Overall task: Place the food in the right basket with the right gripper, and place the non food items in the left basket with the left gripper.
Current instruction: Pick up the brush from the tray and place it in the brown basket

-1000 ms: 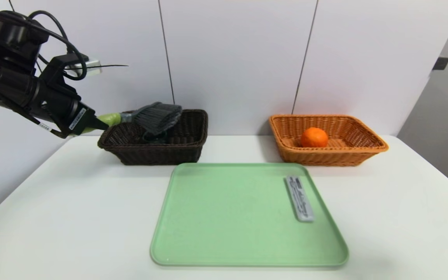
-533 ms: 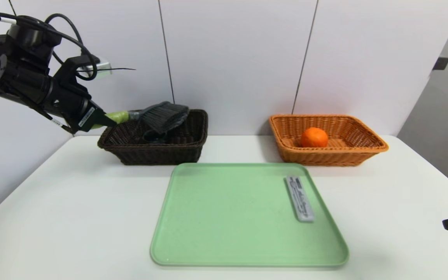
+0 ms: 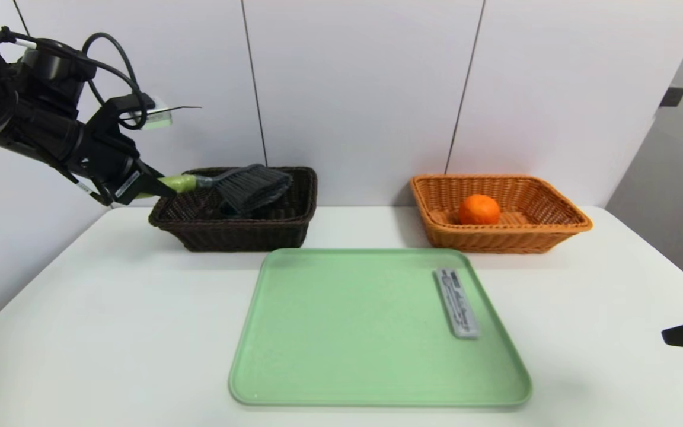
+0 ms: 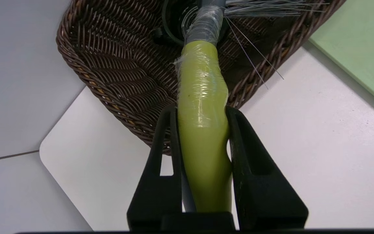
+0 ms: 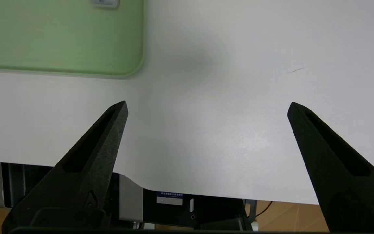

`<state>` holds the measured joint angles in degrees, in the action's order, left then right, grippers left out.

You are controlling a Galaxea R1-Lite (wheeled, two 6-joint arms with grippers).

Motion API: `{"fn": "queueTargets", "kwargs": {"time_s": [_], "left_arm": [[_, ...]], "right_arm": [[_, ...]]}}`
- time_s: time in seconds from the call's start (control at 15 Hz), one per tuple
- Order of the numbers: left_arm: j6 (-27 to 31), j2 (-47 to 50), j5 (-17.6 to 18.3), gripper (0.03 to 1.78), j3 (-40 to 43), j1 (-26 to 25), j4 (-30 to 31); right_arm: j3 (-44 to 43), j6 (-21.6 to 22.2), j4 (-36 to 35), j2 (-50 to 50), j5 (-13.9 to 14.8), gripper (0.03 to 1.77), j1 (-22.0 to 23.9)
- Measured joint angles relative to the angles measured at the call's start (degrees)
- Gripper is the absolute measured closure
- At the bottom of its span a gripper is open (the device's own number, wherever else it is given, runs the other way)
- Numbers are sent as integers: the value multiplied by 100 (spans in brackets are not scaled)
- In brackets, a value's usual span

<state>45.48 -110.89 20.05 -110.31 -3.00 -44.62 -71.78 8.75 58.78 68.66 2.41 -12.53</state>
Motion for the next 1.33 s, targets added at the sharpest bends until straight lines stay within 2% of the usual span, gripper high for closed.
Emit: {"fn": "queueTargets", "kwargs": {"time_s": [0.4, 0.73, 1.27, 1.33], "left_arm": [[394, -364, -18, 137, -236, -20, -2], [663, -521, -32, 137, -258, 20, 234], [683, -621, -49, 137, -262, 118, 545], [672, -647, -63, 131, -262, 127, 630]], "right_arm": [[11, 54, -16, 163, -11, 10, -2], [116, 65, -22, 265, -13, 10, 0], [158, 61, -24, 319, -10, 10, 0], [157, 56, -27, 322, -5, 10, 0]]}}
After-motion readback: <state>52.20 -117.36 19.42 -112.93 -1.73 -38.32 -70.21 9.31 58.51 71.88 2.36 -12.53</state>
